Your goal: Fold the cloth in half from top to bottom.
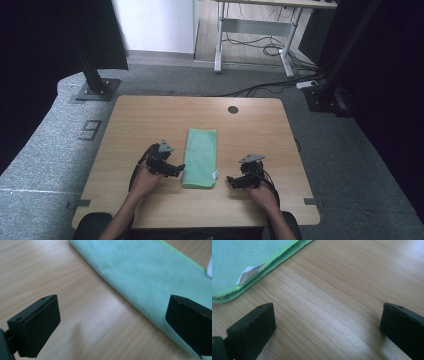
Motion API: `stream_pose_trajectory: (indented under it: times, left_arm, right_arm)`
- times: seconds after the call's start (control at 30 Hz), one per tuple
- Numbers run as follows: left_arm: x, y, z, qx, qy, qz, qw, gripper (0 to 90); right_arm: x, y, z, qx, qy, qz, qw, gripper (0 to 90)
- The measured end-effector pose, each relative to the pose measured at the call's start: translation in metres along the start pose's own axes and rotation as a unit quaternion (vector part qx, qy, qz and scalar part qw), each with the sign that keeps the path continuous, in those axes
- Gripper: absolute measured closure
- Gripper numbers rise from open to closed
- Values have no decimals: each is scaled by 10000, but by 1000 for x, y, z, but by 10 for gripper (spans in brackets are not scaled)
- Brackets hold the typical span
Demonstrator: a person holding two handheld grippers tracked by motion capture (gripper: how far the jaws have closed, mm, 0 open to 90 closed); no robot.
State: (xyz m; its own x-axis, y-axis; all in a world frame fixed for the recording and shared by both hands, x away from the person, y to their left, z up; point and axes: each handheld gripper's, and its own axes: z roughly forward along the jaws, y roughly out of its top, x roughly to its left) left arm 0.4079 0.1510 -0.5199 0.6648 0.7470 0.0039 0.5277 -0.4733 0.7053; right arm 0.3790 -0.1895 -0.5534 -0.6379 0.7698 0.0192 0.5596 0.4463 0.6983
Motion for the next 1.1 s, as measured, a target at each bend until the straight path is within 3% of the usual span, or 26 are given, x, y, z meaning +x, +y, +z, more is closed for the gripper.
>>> stream_pose_trajectory:
  times: [0.27,0.37,0.5,0.7,0.8,1.1]
  left_arm:
    - [11,18,24,7,360,-176,9992,0]
    - [16,19,32,53,382,-303,9988,0]
    - [18,13,42,256,415,-253,9985,0]
    - [21,8,47,317,279,-306,9986,0]
    - [22,7,47,298,224,-336,9987,0]
    - [22,6,47,268,215,-344,9988,3]
  right_arm:
    - [-2,0,-1,-2,18,42,10000,10]
    - [-1,1,-1,-2,30,39,10000,14]
    - [0,5,-2,-70,26,17,10000,14]
    - [5,22,-2,-236,197,5,9995,14]
    - [12,32,2,-251,225,-126,9994,14]
    - [25,58,37,-124,101,-343,9993,17]
